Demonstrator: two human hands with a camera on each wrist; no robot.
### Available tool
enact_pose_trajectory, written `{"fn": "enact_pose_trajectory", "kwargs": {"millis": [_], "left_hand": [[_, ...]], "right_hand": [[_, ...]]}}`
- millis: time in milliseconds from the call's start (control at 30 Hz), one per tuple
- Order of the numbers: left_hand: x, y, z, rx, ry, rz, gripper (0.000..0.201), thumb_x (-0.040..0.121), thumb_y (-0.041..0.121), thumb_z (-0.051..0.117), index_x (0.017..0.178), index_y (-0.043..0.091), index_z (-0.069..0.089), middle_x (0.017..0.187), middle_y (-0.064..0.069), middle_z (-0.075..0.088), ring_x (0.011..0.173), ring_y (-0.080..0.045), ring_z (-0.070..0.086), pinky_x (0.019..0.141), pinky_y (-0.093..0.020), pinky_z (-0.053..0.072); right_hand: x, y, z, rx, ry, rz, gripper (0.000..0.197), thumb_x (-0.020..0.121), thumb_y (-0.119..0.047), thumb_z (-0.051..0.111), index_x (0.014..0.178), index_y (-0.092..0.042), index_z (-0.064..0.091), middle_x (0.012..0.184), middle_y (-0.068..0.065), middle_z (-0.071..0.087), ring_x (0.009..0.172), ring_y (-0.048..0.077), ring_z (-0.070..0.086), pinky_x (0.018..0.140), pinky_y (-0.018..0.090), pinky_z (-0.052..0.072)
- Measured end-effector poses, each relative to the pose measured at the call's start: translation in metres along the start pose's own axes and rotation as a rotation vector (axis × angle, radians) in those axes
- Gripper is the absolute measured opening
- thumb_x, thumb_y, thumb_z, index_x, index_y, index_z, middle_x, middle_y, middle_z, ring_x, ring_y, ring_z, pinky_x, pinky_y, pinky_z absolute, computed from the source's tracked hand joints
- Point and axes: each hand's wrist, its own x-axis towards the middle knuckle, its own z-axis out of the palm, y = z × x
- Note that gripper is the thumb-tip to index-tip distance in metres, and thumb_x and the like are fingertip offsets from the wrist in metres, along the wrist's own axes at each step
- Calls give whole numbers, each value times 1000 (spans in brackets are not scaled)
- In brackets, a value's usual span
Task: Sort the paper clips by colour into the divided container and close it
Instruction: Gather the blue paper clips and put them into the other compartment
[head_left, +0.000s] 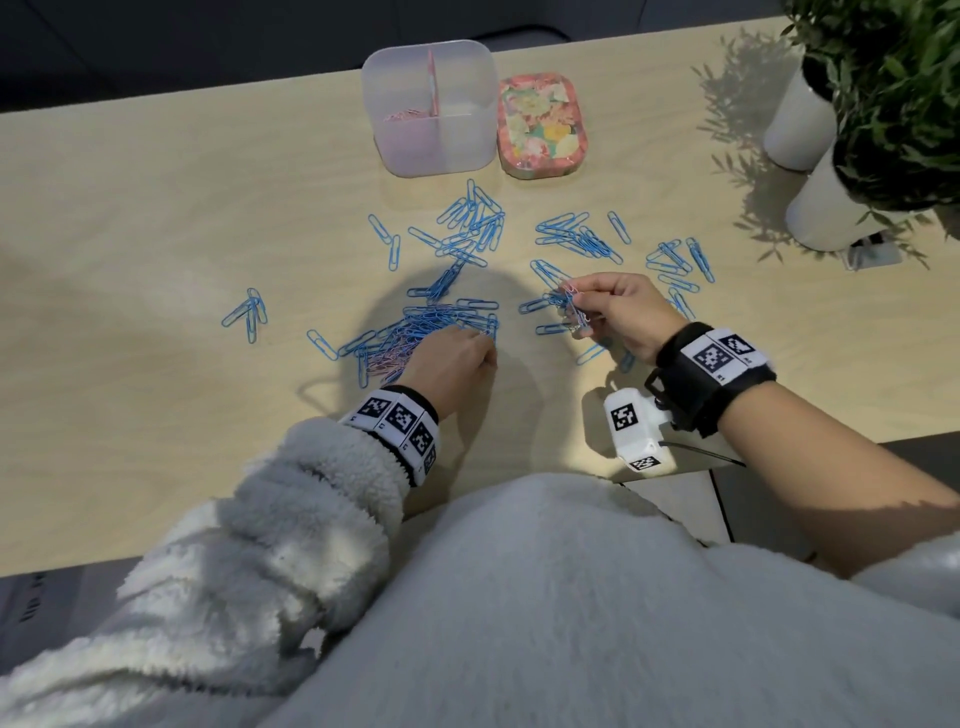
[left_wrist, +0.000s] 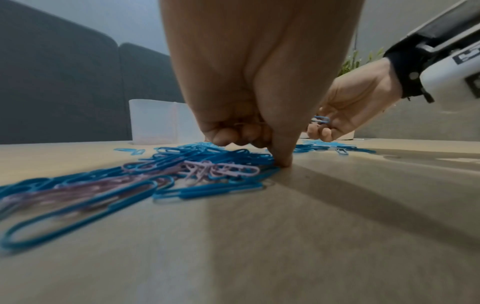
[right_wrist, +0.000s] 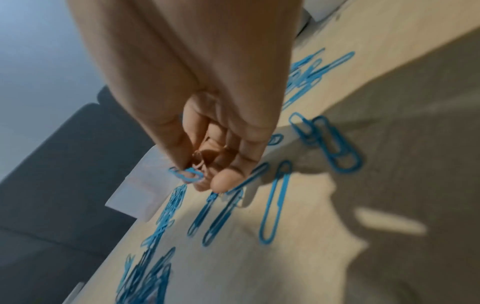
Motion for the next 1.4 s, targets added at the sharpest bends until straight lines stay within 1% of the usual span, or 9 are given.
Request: {"fn": "enact_pose_trajectory", "kwargs": {"millis": [100, 267, 400, 500, 700, 833, 1000, 1267, 1400], "left_hand": [[2, 1, 1, -15, 41, 14, 17, 92, 12, 44, 97, 6, 59, 99, -12, 62, 95, -28, 52, 84, -33, 37], [4, -7, -14, -642, 142, -207, 15, 91, 9, 43, 78, 12, 48, 64, 4, 42, 57, -10, 37, 52, -17, 30], [8, -24, -26, -1042, 236, -411, 28, 92, 9, 42, 64, 11, 46, 62, -4, 39, 51, -7, 39, 54, -22, 32], [6, -29, -32, -1256, 208, -476, 29, 96, 9, 41, 69, 11, 52, 69, -3, 50, 58, -9, 48, 57, -18, 43], [0, -32, -29, -1471, 121, -493, 24, 98, 1, 34, 99, 9, 56, 66, 0, 50, 49, -3, 50, 49, -12, 43], [2, -33, -26, -1367, 61, -630, 27, 94, 18, 43, 68, 18, 51, 51, 6, 43, 47, -7, 36, 37, -14, 29], [-10, -32, -14, -670, 74, -422, 22, 85, 26, 64, 69, 18, 52, 56, 6, 44, 50, -6, 40, 50, -20, 31], [-19, -35, -17, -343, 90, -342, 10, 82, 14, 63, 91, 9, 65, 61, 14, 39, 69, -15, 42, 64, -25, 30], [-20, -38, -22, -445, 176, -356, 4, 86, 12, 59, 84, 10, 62, 53, 10, 39, 50, -4, 42, 52, -19, 32]], "right_hand": [[4, 5, 0, -201, 81, -58, 11, 87, 0, 58, 90, 2, 68, 61, 9, 59, 35, 4, 50, 41, 15, 45], [9, 3, -15, -631, 187, -266, 16, 88, -8, 59, 91, 3, 71, 74, 13, 66, 65, 21, 61, 72, 33, 52], [2, -9, -8, 25, 163, -67, 19, 91, 4, 44, 81, 2, 59, 73, 16, 57, 45, 15, 55, 45, 24, 49], [-2, -21, -1, 354, 3, 155, 28, 88, -6, 29, 71, -7, 51, 60, 6, 47, 48, 15, 41, 44, 20, 46], [0, -23, 42, -168, -149, 70, 30, 90, -17, 43, 66, -7, 59, 56, 3, 55, 40, 10, 44, 37, 17, 27], [3, -9, 64, -859, -221, -302, 9, 81, -23, 64, 80, -16, 69, 61, -6, 50, 57, 9, 45, 57, 25, 32], [3, 2, 80, -1135, -209, -404, 12, 81, -30, 64, 90, -23, 65, 91, -2, 62, 83, 16, 53, 71, 26, 35], [21, -11, 51, -520, -184, -185, 13, 86, -7, 57, 75, -14, 56, 66, 4, 56, 48, 13, 47, 50, 28, 38], [37, -29, 57, -310, -133, 35, 24, 88, 0, 34, 92, -12, 55, 66, 3, 55, 33, 6, 38, 34, 15, 28]]}}
